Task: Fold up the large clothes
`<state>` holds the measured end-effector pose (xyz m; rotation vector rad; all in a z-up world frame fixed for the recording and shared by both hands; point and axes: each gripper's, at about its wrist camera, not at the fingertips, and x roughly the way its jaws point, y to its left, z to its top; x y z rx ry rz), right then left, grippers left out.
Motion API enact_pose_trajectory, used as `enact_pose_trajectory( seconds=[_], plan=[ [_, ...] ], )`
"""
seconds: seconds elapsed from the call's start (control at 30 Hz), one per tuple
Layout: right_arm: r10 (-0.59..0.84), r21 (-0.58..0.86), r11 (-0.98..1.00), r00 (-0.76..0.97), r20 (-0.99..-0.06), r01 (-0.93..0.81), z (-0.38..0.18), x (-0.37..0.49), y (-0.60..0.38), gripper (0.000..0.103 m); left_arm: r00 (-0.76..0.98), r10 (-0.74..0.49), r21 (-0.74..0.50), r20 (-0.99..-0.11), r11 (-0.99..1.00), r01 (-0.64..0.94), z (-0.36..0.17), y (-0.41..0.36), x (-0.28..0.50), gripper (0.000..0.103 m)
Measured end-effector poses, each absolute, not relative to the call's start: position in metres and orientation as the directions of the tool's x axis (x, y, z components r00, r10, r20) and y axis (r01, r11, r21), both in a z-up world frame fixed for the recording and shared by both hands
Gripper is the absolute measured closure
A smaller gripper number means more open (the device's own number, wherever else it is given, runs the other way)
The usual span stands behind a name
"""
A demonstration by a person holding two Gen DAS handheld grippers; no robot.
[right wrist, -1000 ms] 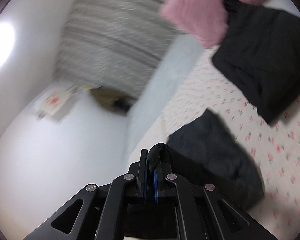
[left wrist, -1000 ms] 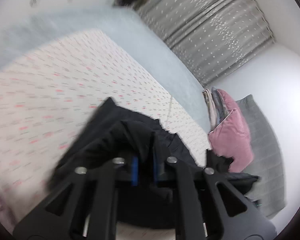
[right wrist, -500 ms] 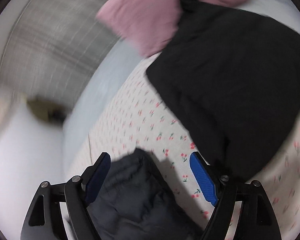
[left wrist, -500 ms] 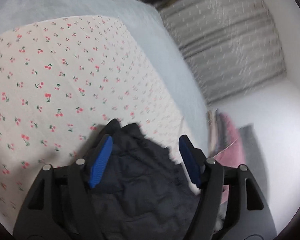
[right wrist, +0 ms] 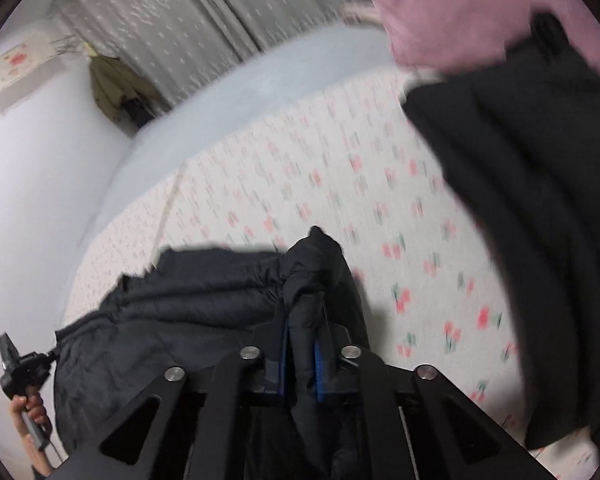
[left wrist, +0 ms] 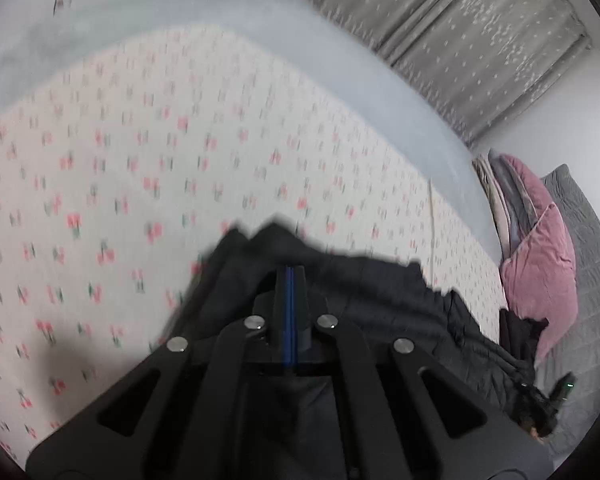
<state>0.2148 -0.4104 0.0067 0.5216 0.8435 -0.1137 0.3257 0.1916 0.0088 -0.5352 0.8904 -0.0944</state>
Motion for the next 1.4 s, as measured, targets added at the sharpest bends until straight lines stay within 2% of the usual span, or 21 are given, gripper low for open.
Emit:
enact_pose_trajectory(
  seconds=[0.1, 0.13, 0.2, 0.23, 0.27, 0.3, 0.33, 0.37, 0.4, 0.5, 0.57, 0.6, 0.63, 0.67, 0.7, 0.83, 0.93, 1.07, 1.17, 1.33, 1.4],
  plan=[
    [0.064, 0.365, 0.89, 0.72, -0.691, 0.272, 0.033, 0.223, -0.4, 0.097, 0.711, -0.274, -0.452, -0.648, 0.889, -0.069, 0.031, 0.186, 0.33, 0.103],
    [0.051, 0.354, 0.895, 0.726, -0.686, 0.272, 0.038, 0.227, -0.397, 0.097, 0.694, -0.279, -0.431, -0.664, 0.901, -0.05, 0.028, 0.182, 0.334, 0.103],
    [0.017, 0.324, 0.902, 0.725, -0.689, 0.286, 0.04, 0.237, -0.39, 0.097, 0.57, -0.309, -0.398, -0.761, 0.917, -0.034, 0.009, 0.177, 0.341, 0.103],
    [0.007, 0.314, 0.902, 0.719, -0.695, 0.295, 0.037, 0.242, -0.39, 0.097, 0.557, -0.306, -0.403, -0.772, 0.913, -0.057, 0.005, 0.184, 0.338, 0.102],
    [-0.007, 0.302, 0.9, 0.703, -0.711, 0.314, 0.026, 0.242, -0.392, 0.097, 0.571, -0.29, -0.411, -0.768, 0.907, -0.091, 0.004, 0.196, 0.332, 0.095],
    [-0.005, 0.302, 0.894, 0.681, -0.732, 0.332, 0.015, 0.243, -0.396, 0.097, 0.585, -0.271, -0.416, -0.765, 0.901, -0.127, 0.003, 0.211, 0.326, 0.075],
    [0.001, 0.31, 0.885, 0.666, -0.746, 0.346, 0.007, 0.245, -0.4, 0.097, 0.593, -0.265, -0.428, -0.761, 0.891, -0.15, 0.003, 0.221, 0.323, 0.064],
    [0.02, 0.344, 0.865, 0.659, -0.752, 0.365, 0.0, 0.242, -0.409, 0.097, 0.608, -0.267, -0.458, -0.748, 0.871, -0.181, 0.003, 0.234, 0.318, 0.047],
    [0.047, 0.392, 0.839, 0.668, -0.743, 0.377, -0.005, 0.237, -0.417, 0.097, 0.616, -0.283, -0.486, -0.735, 0.853, -0.188, 0.001, 0.24, 0.316, 0.043],
    [0.024, 0.379, 0.849, 0.687, -0.726, 0.369, 0.003, 0.231, -0.416, 0.097, 0.572, -0.411, -0.586, -0.71, 0.796, -0.155, -0.015, 0.23, 0.326, 0.038],
    [0.009, 0.362, 0.859, 0.696, -0.718, 0.361, 0.008, 0.23, -0.41, 0.097, 0.54, -0.451, -0.609, -0.711, 0.779, -0.151, -0.026, 0.216, 0.335, 0.038],
    [0.009, 0.361, 0.861, 0.699, -0.715, 0.359, 0.009, 0.232, -0.408, 0.097, 0.539, -0.425, -0.582, -0.727, 0.798, -0.155, -0.028, 0.212, 0.338, 0.038],
    [0.008, 0.361, 0.861, 0.701, -0.713, 0.357, 0.008, 0.235, -0.408, 0.097, 0.547, -0.388, -0.544, -0.742, 0.824, -0.154, -0.028, 0.207, 0.339, 0.045],
    [0.009, 0.362, 0.862, 0.704, -0.71, 0.355, 0.006, 0.238, -0.409, 0.097, 0.558, -0.329, -0.489, -0.761, 0.857, -0.162, -0.027, 0.202, 0.343, 0.089],
    [0.013, 0.372, 0.86, 0.715, -0.699, 0.348, 0.007, 0.238, -0.409, 0.097, 0.553, -0.277, -0.438, -0.786, 0.88, -0.181, -0.026, 0.199, 0.347, 0.096],
    [-0.007, 0.385, 0.871, 0.791, -0.612, 0.305, 0.031, 0.235, -0.403, 0.097, 0.674, -0.283, -0.472, -0.682, 0.875, -0.11, 0.001, 0.195, 0.347, 0.096],
    [-0.05, 0.355, 0.88, 0.804, -0.592, 0.316, 0.042, 0.242, -0.396, 0.097, 0.685, -0.215, -0.398, -0.696, 0.91, -0.118, -0.002, 0.186, 0.351, 0.096],
    [-0.078, 0.308, 0.871, 0.726, -0.683, 0.383, 0.003, 0.268, -0.396, 0.097, 0.634, -0.15, -0.349, -0.759, 0.915, -0.201, -0.035, 0.192, 0.363, 0.096],
    [-0.079, 0.307, 0.848, 0.674, -0.735, 0.433, -0.032, 0.281, -0.402, 0.096, 0.645, -0.149, -0.357, -0.749, 0.911, -0.204, -0.042, 0.191, 0.363, 0.096],
    [-0.129, 0.252, 0.838, 0.624, -0.77, 0.485, -0.046, 0.284, -0.403, 0.095, 0.653, -0.132, -0.333, -0.746, 0.923, -0.194, -0.047, 0.183, 0.362, 0.094],
    [-0.144, 0.235, 0.829, 0.599, -0.788, 0.508, -0.053, 0.285, -0.405, 0.089, 0.647, -0.142, -0.347, -0.749, 0.916, -0.201, -0.051, 0.186, 0.364, 0.089]
  ],
)
